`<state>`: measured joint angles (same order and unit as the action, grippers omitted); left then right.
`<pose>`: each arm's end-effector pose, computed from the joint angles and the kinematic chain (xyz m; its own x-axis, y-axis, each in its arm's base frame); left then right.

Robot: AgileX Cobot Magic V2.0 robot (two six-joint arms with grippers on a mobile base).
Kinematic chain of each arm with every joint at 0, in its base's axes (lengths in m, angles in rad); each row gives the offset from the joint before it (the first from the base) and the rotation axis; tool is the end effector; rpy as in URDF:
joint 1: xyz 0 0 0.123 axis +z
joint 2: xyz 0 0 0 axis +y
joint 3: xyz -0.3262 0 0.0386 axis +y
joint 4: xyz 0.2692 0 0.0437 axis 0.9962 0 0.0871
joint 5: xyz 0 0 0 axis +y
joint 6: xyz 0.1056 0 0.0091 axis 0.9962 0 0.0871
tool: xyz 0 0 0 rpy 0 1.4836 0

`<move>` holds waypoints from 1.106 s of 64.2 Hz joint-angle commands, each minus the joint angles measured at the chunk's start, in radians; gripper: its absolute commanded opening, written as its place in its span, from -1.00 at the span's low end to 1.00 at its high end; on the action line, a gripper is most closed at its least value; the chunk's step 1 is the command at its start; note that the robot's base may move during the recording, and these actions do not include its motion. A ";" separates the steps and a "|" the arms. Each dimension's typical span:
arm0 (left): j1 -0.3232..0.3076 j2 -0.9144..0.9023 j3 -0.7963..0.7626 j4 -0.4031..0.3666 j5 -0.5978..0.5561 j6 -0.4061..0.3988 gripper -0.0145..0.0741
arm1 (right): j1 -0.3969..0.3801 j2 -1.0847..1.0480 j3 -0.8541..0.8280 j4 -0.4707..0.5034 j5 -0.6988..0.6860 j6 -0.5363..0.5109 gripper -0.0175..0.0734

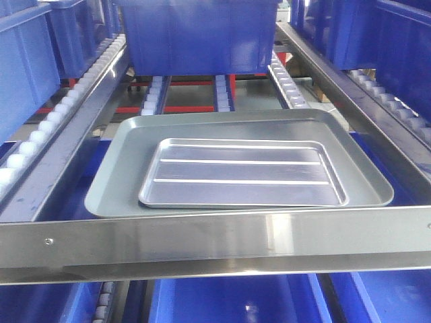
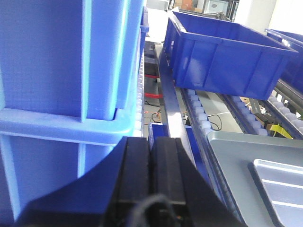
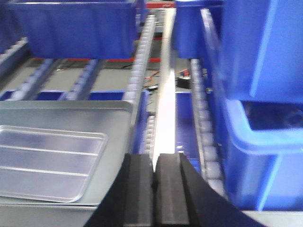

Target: Grab silver tray and stack on right shelf

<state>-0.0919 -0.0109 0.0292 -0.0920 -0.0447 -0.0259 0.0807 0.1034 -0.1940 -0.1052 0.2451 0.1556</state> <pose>0.0485 -0.0040 0.2087 0.1016 -0.1274 -0.9866 0.1003 0.9880 -0.1172 0.0494 0.0013 0.2558 -0.0686 0.0481 -0.9965 -0.0516 0.9973 0.0517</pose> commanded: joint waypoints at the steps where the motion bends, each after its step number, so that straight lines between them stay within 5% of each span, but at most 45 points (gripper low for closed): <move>1: 0.001 -0.014 0.019 -0.006 -0.095 0.001 -0.88 | -0.055 0.011 0.076 0.003 -0.245 -0.013 -0.51; 10: 0.001 -0.014 0.019 -0.006 -0.095 0.001 -0.88 | -0.110 -0.040 0.202 0.005 -0.354 -0.013 -0.51; 24: 0.001 -0.014 0.019 -0.006 -0.093 0.001 -0.88 | -0.120 -0.134 0.204 0.006 -0.261 -0.013 -0.51; 71: 0.001 -0.014 0.019 -0.006 -0.093 0.001 -0.88 | -0.120 -0.134 0.204 0.006 -0.261 -0.013 -0.51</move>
<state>-0.0919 -0.0130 0.0292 -0.0920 -0.0472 -0.0259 -0.0329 -0.0106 0.0277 -0.0986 0.0620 0.1529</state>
